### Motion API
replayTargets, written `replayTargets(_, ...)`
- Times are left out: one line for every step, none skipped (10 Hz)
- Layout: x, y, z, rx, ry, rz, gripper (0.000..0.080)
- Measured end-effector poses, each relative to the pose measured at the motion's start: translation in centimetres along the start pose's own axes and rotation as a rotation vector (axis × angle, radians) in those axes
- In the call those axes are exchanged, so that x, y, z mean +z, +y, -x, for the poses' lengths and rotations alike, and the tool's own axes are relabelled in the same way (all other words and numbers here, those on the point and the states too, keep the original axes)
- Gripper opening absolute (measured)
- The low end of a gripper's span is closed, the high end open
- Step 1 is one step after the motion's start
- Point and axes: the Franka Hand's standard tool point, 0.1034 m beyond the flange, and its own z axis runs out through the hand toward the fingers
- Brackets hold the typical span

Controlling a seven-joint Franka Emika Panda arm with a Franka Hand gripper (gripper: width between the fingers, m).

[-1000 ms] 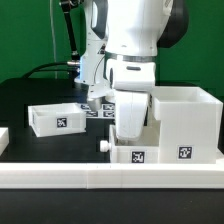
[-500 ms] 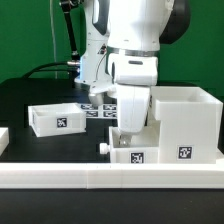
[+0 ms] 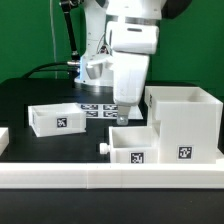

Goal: Assemble drawer

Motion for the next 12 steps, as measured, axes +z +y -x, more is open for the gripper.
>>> replayTargets(-0.3,0.4,1.5,0.011,-0.006,0.001,0.0649)
replayTargets(-0.4,0.7,2.4,0.005,-0.007,0.003,0.0649)
replayTargets(-0.4,0.8,3.5,0.005,-0.008,0.005,0.0649)
replayTargets(-0.3,0.8,3.8,0.012,-0.007,0.003,0.0649)
replayTargets(-0.3,0.8,3.8,0.012,-0.007,0.002,0.0649)
replayTargets(0.0,0.7,4.4,-0.014,0.000,0.000,0.0649)
replayTargets(1.5,0.6,5.9,-0.046,0.041,0.001,0.0649)
replayTargets(2.7,0.5,6.6,-0.033,0.066,-0.014,0.0649)
replayTargets(3.2,0.7,7.1,-0.056,0.100,-0.018,0.0649)
replayTargets(3.9,0.7,7.7,-0.060,0.129,-0.021,0.0649)
replayTargets(4.7,0.5,7.9,-0.079,0.152,-0.029,0.0649)
replayTargets(5.3,0.2,8.1,-0.081,0.183,-0.042,0.0649)
